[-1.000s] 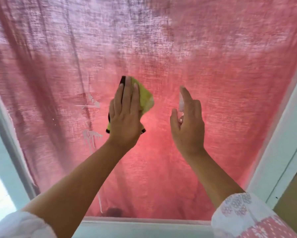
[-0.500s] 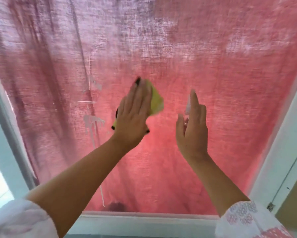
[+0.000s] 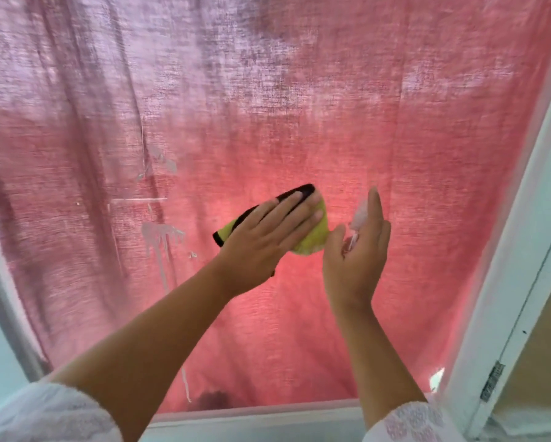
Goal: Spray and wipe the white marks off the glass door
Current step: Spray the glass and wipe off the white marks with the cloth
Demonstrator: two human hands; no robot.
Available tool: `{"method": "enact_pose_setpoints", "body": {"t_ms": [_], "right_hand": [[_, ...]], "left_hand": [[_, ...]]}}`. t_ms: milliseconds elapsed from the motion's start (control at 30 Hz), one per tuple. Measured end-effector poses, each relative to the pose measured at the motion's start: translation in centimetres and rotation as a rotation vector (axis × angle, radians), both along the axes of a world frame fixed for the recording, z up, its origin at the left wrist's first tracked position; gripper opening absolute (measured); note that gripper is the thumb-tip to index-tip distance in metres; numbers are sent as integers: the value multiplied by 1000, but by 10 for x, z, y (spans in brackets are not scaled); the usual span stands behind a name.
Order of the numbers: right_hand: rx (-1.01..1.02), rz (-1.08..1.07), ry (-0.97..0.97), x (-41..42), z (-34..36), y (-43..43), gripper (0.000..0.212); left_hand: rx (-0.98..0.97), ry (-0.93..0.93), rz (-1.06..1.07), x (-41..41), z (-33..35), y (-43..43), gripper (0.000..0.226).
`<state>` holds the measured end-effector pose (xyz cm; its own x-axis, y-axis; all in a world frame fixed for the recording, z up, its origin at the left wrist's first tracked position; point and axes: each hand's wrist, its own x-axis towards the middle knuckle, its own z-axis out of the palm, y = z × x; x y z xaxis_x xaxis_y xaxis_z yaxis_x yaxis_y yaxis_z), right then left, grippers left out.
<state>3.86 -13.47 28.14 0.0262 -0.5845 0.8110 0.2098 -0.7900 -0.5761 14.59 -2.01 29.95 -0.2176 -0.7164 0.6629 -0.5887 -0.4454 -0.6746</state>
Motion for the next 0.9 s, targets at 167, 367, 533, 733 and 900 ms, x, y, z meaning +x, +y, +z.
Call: {"method": "enact_pose_setpoints", "body": {"t_ms": [167,367,533,733,900], "right_hand": [[-75,14,108,-16,-20,-12,59],[-87,-80,76,-23,-13,-20,57],[-79,-92,40,-19,-8,-11,56],[-44,-20,72,-14,-17,1,54],[-41,15,40,-13,-13,3,55]], "left_hand": [[-32,-50,29,12,20,30,67],[-479,301,-22,-20,36,-22,71],[-252,249,-91,-27,4,-34,66],[57,104,34,2,-28,27,86],[-17,52,63,9,0,43,79]]}}
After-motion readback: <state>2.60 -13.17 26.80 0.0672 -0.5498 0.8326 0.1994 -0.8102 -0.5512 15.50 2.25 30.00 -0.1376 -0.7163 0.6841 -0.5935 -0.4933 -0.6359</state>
